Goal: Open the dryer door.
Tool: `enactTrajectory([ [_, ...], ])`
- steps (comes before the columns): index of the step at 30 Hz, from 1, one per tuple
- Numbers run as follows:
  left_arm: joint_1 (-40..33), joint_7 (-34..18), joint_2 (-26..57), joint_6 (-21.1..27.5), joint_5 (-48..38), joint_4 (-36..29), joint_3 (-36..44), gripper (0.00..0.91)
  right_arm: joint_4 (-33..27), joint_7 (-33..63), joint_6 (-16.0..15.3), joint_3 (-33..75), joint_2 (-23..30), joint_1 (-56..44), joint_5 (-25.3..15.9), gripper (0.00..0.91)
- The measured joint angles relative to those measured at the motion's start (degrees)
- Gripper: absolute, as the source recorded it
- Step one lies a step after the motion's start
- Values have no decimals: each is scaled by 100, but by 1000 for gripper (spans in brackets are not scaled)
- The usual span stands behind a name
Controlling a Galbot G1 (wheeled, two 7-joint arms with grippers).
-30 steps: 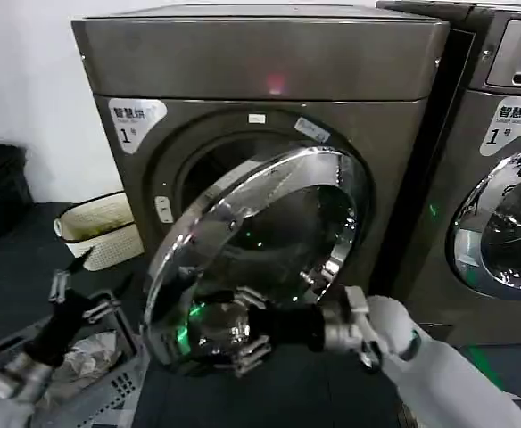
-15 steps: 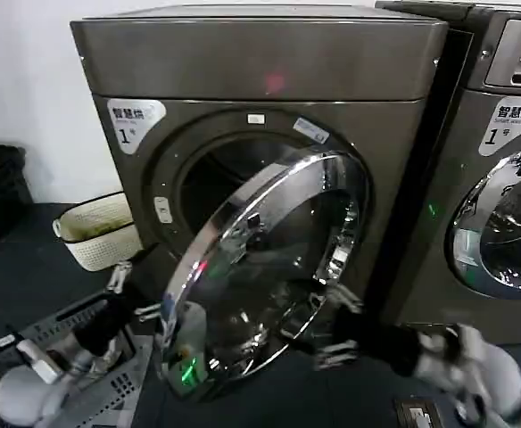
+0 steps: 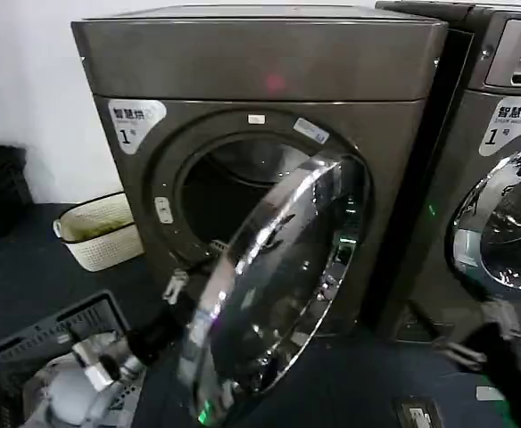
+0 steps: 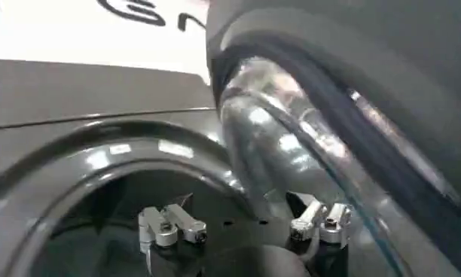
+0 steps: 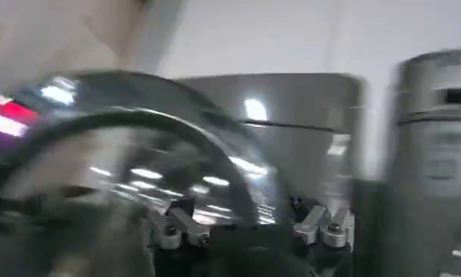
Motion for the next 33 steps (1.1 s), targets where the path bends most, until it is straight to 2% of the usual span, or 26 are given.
enactTrajectory([
  [5, -245, -13, -89, -33, 66, 34, 527, 907, 261, 768, 25, 858, 749, -610, -522, 907],
  [13, -702, -46, -392, -22, 213, 234, 1362, 907, 159, 2122, -415, 2234, 1772, -656, -1355, 907],
  [19, -1120, -97, -680, 5, 264, 473, 1980, 907, -263, 2823, -807, 3365, 2376, -443, -1496, 907],
  [26, -1653, -185, -1041, 8, 335, 821, 2720, 907, -737, 3802, -1591, 4480, 2657, -243, -1758, 907],
  [33, -2218, -347, -1436, 6, 379, 1207, 3289, 907, -1175, 4556, -1812, 5273, 2870, -45, -2198, 907],
])
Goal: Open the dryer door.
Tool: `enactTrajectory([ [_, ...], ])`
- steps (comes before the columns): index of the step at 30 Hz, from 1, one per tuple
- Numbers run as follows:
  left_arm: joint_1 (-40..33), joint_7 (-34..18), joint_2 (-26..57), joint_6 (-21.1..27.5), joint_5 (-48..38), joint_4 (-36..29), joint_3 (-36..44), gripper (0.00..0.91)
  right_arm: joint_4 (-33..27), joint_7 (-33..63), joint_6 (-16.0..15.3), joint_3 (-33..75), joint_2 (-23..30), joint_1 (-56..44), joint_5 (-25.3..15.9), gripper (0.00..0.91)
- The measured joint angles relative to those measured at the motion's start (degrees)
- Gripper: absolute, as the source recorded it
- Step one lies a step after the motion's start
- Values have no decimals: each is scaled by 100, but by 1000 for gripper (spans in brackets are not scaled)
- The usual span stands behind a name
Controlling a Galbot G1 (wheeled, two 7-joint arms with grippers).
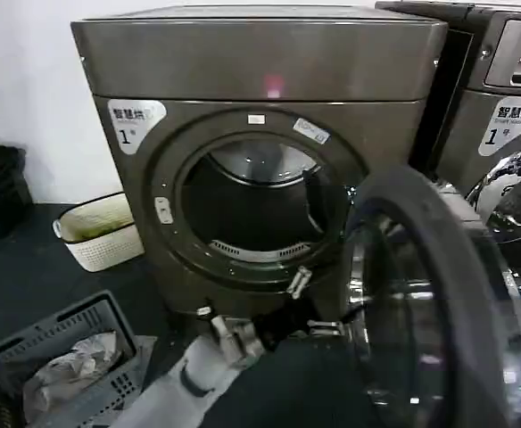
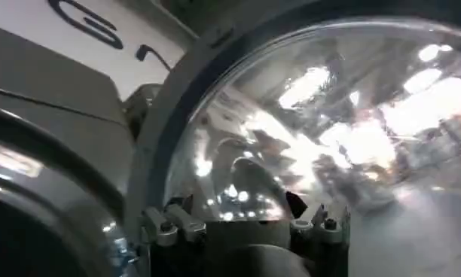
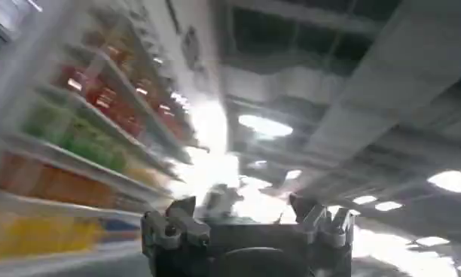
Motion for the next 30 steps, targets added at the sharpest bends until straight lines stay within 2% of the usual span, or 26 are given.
enactTrajectory([
  [5, -342, -65, -290, 46, -1, 290, 342, 907, -429, 372, 290, 392, 132, -69, -576, 907],
  [9, -558, -85, -526, 112, -1, 521, 622, 907, -633, 652, 240, 596, 218, -44, -805, 907],
  [14, -774, -149, -855, 264, 76, 807, 955, 907, -793, 788, 138, 832, 252, -61, -925, 907],
  [22, -1090, -164, -1415, 327, 167, 1347, 1303, 907, -1184, 996, 472, 1160, 215, -173, -1181, 907],
  [30, -1420, -176, -1959, 387, 194, 2001, 1408, 907, -1290, 1038, 477, 1269, 238, -153, -1163, 907],
])
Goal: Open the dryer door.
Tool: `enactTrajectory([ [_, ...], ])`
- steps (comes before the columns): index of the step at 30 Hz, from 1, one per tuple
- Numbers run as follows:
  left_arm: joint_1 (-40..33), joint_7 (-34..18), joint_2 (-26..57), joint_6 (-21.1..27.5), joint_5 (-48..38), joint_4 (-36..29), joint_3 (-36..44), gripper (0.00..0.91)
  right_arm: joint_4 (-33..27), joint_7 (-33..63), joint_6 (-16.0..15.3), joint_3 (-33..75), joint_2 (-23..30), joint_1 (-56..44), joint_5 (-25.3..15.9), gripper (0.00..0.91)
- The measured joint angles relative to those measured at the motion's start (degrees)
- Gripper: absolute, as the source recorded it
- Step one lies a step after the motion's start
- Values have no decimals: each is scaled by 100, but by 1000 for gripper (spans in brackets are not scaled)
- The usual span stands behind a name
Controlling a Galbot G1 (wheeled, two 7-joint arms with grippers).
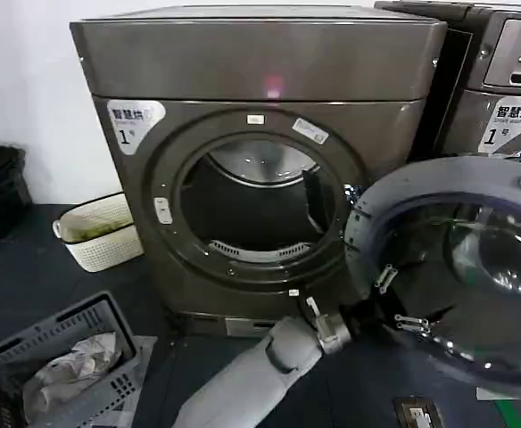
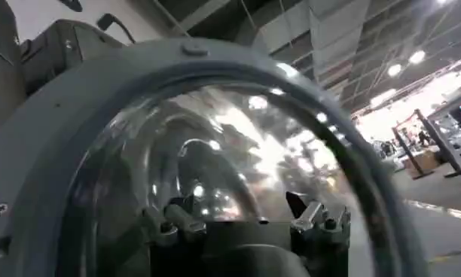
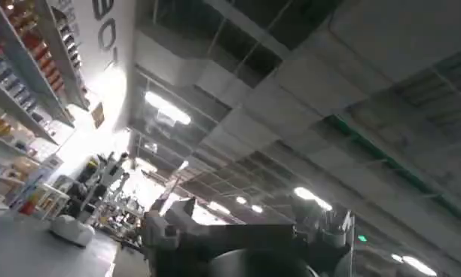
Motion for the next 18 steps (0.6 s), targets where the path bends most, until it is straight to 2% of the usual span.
enactTrajectory([
  [14, -116, 1, -133, 33, -55, 193, 52, 907, -160, 34, -4, 65, -15, 28, 2, 907],
  [18, -70, 14, -47, 105, -114, 101, 71, 907, -269, 183, 53, 103, -53, 28, -152, 907],
])
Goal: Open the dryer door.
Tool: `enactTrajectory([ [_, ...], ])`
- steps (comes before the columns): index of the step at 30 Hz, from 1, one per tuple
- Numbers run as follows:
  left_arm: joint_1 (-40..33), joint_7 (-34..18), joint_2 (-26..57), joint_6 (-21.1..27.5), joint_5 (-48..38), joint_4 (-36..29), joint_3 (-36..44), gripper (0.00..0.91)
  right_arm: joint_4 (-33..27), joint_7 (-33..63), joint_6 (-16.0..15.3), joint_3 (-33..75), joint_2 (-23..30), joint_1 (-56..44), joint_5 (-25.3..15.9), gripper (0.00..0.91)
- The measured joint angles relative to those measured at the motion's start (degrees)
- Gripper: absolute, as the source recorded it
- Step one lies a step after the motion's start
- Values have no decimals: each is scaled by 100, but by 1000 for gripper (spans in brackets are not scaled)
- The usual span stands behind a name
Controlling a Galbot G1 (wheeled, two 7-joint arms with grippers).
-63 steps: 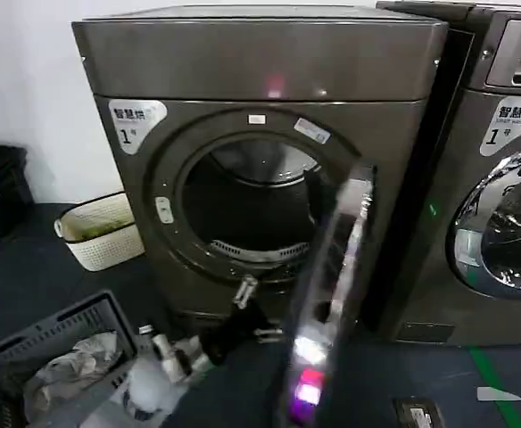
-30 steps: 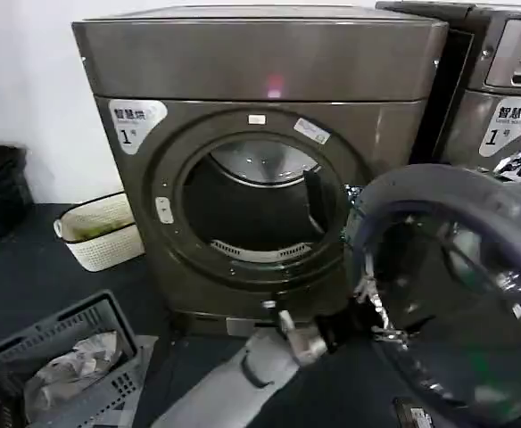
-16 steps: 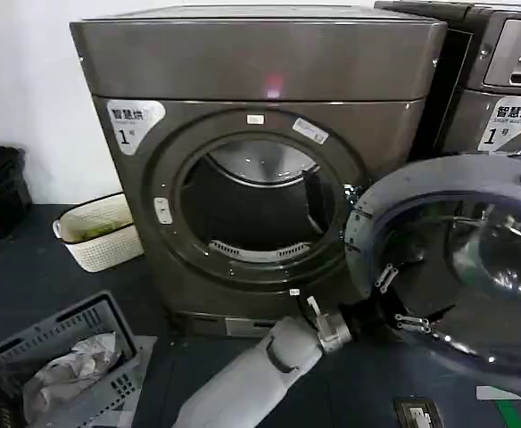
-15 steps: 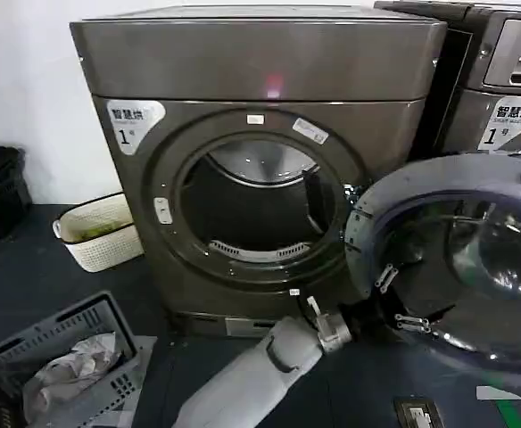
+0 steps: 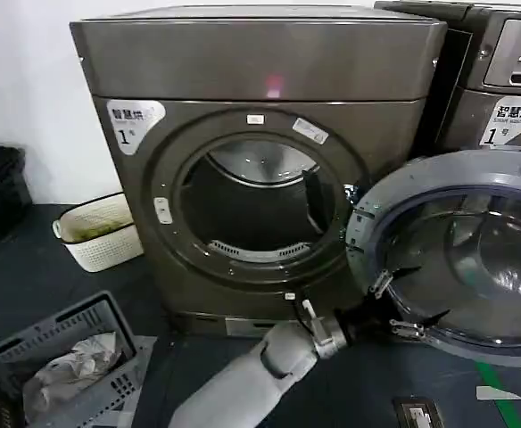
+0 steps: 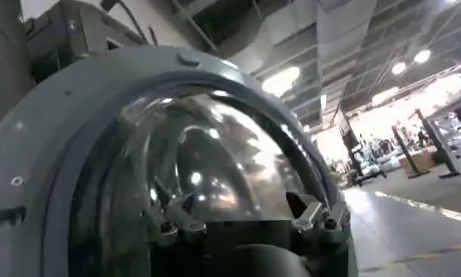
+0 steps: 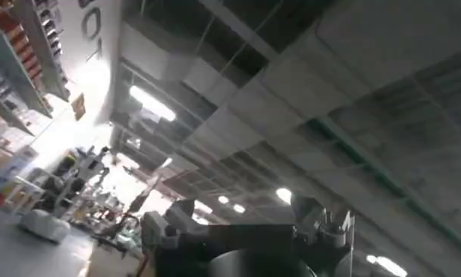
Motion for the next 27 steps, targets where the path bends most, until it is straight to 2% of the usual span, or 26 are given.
enactTrajectory([
  [3, 93, 21, 126, 233, -122, -170, -17, 907, -114, 49, 125, 57, -51, 5, -210, 907],
  [6, 227, 34, 323, 492, -146, -458, -102, 907, -228, 54, 109, 130, -94, 9, -261, 907],
  [13, 619, -344, 1098, 1253, -380, -1443, -362, 907, -301, -66, -120, 198, -148, -76, 162, 907],
  [16, 827, -805, 1545, 1821, -679, -1990, -499, 907, -277, -72, -235, 172, -179, -56, 349, 907],
  [21, 1287, -1949, 2278, 3194, -1412, -3125, -858, 907, -381, -69, -236, 108, -273, -19, 384, 907],
  [27, 2151, -3251, 3236, 4454, -2645, -4299, -1843, 907, -478, -36, -473, -45, -408, 29, 709, 907],
])
